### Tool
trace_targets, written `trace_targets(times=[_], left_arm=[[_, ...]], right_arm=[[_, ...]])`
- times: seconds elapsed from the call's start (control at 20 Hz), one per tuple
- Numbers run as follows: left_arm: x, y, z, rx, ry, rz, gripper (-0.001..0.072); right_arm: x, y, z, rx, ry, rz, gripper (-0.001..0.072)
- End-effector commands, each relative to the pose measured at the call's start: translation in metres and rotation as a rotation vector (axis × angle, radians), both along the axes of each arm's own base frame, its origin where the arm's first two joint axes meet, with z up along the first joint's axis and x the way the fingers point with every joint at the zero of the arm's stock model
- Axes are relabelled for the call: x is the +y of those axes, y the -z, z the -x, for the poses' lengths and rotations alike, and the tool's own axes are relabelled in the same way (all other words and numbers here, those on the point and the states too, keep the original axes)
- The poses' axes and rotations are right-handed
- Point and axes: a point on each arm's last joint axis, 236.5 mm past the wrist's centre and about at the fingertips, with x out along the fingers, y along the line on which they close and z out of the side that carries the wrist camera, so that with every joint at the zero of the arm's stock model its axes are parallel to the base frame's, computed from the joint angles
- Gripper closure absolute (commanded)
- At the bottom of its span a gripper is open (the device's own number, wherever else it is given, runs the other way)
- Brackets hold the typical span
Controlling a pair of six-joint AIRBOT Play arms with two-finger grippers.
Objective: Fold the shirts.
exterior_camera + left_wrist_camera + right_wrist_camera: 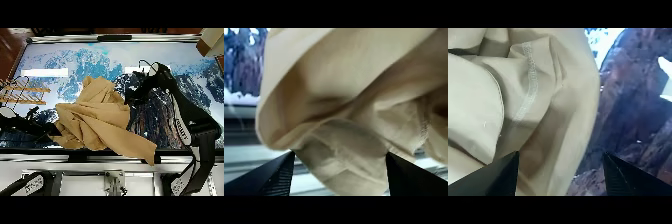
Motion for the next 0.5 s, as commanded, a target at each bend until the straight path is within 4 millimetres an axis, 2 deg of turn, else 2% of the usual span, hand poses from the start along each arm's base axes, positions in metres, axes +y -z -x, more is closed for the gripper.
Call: trace_targets(times=[0.0, 0.05, 0.15, 0.2, 0.25, 0.3, 0.35, 0.4, 0.45], left_arm=[[-0.006, 0.007, -0.024, -0.078, -0.111, 0.020, 0.0267], [-0.007, 0.006, -0.031, -0.101, -0.131, 0.025, 0.0436], [-0.008, 0.003, -0.043, -0.143, -0.151, 0.038, 0.0538], [-0.011, -0.001, -0.048, -0.176, -0.137, 0.052, 0.0641], [-0.013, -0.006, -0.053, -0.206, -0.116, 0.064, 0.0660], [-0.012, -0.010, -0.058, -0.230, -0.103, 0.065, 0.0660], [-0.011, -0.015, -0.064, -0.251, -0.100, 0.060, 0.0660], [-0.008, -0.022, -0.072, -0.281, -0.091, 0.051, 0.0660], [-0.005, -0.032, -0.081, -0.324, -0.073, 0.039, 0.0660]], right_arm=[[0.019, 0.017, 0.000, 0.001, -0.016, -0.010, 0.0086], [0.025, 0.020, -0.002, -0.013, -0.013, -0.016, 0.0086], [0.035, 0.026, -0.005, -0.020, 0.008, -0.015, 0.0086], [0.036, 0.031, -0.005, -0.008, 0.026, -0.010, 0.0087], [0.038, 0.036, -0.003, 0.008, 0.033, -0.005, 0.0120], [0.038, 0.040, -0.001, 0.029, 0.041, -0.002, 0.0339], [0.038, 0.044, 0.002, 0.048, 0.042, -0.002, 0.0611], [0.037, 0.046, 0.004, 0.053, 0.031, 0.001, 0.0650], [0.036, 0.045, 0.005, 0.044, 0.002, 0.000, 0.0653]])
